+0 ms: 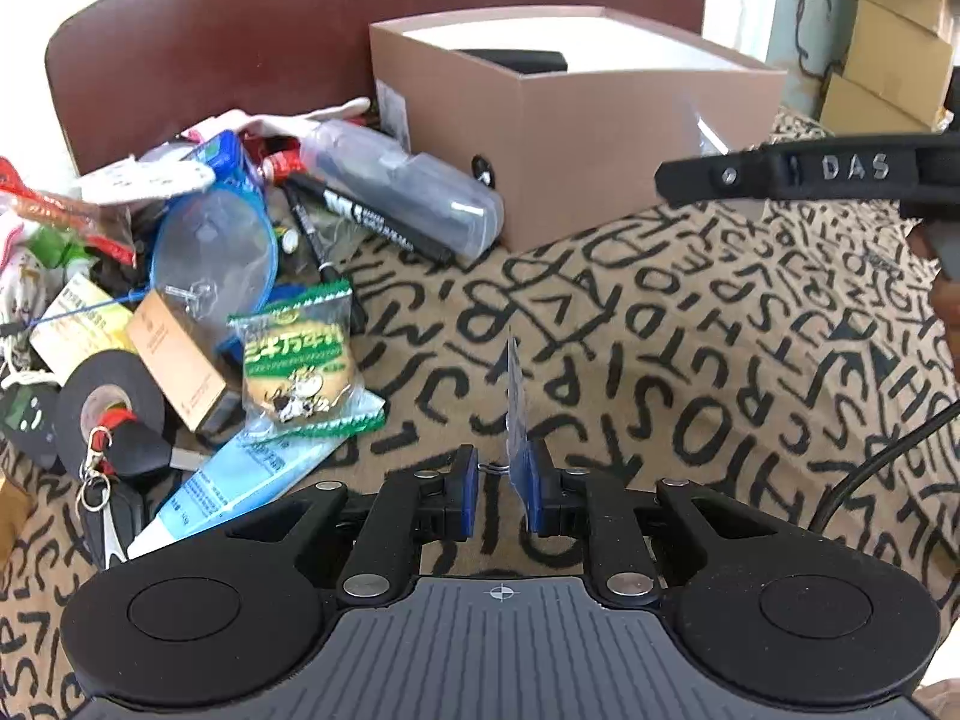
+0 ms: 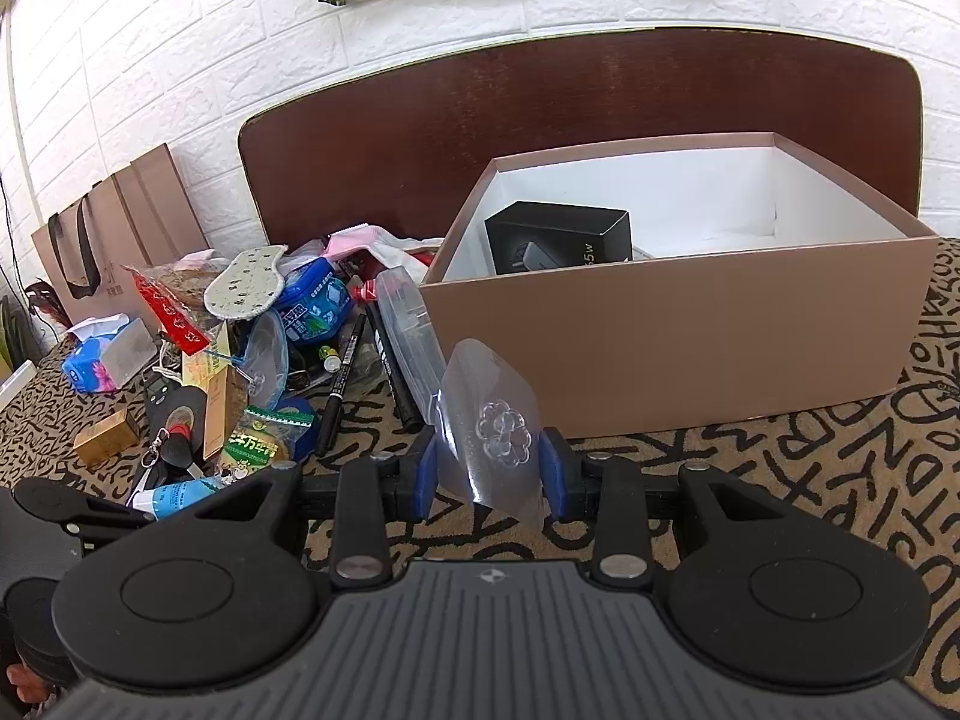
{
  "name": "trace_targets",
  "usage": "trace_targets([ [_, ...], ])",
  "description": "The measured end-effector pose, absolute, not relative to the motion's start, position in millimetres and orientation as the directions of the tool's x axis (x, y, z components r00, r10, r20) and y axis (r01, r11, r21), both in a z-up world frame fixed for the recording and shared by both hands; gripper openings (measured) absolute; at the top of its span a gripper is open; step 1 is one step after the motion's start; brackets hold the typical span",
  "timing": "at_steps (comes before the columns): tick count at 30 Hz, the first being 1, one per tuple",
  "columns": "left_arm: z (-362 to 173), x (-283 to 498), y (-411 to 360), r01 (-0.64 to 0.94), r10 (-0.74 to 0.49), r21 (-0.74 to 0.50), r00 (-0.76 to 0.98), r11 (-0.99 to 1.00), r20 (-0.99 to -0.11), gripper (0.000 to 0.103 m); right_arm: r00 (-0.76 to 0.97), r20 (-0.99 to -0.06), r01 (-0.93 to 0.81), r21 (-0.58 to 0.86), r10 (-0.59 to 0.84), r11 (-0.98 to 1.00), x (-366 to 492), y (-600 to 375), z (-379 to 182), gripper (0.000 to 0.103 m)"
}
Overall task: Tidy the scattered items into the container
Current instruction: 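Carry the clear bags over the brown box with both grippers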
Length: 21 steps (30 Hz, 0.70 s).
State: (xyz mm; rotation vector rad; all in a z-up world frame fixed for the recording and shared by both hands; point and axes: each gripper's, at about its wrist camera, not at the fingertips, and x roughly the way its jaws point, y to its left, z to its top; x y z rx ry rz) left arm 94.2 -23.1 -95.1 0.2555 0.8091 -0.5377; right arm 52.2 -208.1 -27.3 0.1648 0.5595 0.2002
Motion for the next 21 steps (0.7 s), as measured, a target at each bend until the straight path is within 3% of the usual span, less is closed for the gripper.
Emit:
trace_targets([
  [12, -40, 110, -33, 0.547, -0.435, -0.028, 0.633, 0.837, -0.641, 0.011, 0.850, -0.480, -0.145, 0.181, 0.216, 0.973, 52, -213, -14, 0.039],
  [21, 11, 140, -74, 0.595, -0.509, -0.018, 0.670, 0.803, -0.540, 0.012, 0.899, -0.403, -0.130, 0.128, 0.171, 0.983, 65, -232, 18, 0.039],
])
